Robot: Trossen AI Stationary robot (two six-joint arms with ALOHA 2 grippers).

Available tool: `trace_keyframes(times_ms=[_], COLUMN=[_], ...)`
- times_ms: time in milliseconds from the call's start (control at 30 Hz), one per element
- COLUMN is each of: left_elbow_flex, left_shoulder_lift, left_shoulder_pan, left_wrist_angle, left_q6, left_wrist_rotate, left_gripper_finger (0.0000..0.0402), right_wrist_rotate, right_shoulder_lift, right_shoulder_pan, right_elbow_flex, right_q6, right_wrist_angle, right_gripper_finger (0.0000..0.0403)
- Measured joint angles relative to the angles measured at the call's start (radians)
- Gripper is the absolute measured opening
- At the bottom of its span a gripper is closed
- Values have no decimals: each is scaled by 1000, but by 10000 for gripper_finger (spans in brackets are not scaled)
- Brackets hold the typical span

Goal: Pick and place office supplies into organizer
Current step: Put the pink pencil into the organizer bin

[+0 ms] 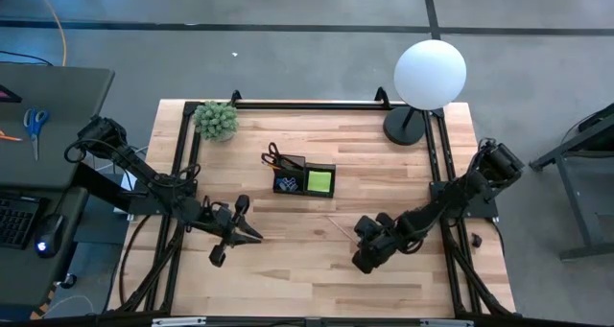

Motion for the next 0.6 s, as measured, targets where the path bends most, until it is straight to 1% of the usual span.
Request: trace_keyframes(times_ms=[133, 233, 333, 433, 500, 533, 600], left_elbow_flex=[3, 23, 71, 154, 231, 279, 402], left_shoulder_lift=[2, 33, 101, 195, 259, 282, 316], left_shoulder_pan=[-1, -1, -2, 0, 1, 1, 0], left_wrist_angle=[37, 95, 133, 128, 76, 6, -227], left_q6=[-32, -28, 4, 25, 58, 89, 122], left_wrist_rotate=[14, 62, 101, 103, 102, 102, 81], left_gripper_finger=[35, 35, 35, 35, 35, 35, 35], right_wrist_rotate=[0, 2, 7, -30, -47, -47, -46], right_shoulder_lift=[0, 0, 0, 0, 0, 0, 0], right_shoulder_pan=[-14, -20, -21, -27, -32, -32, -32], right_elbow_flex=[0, 0, 0, 0, 0, 0, 0], right_q6=[-7, -31, -58, -73, -77, -77, -78], right_wrist_angle=[3, 25, 60, 74, 65, 59, 43], right_gripper_finger=[2, 1, 1, 1, 1, 1, 1])
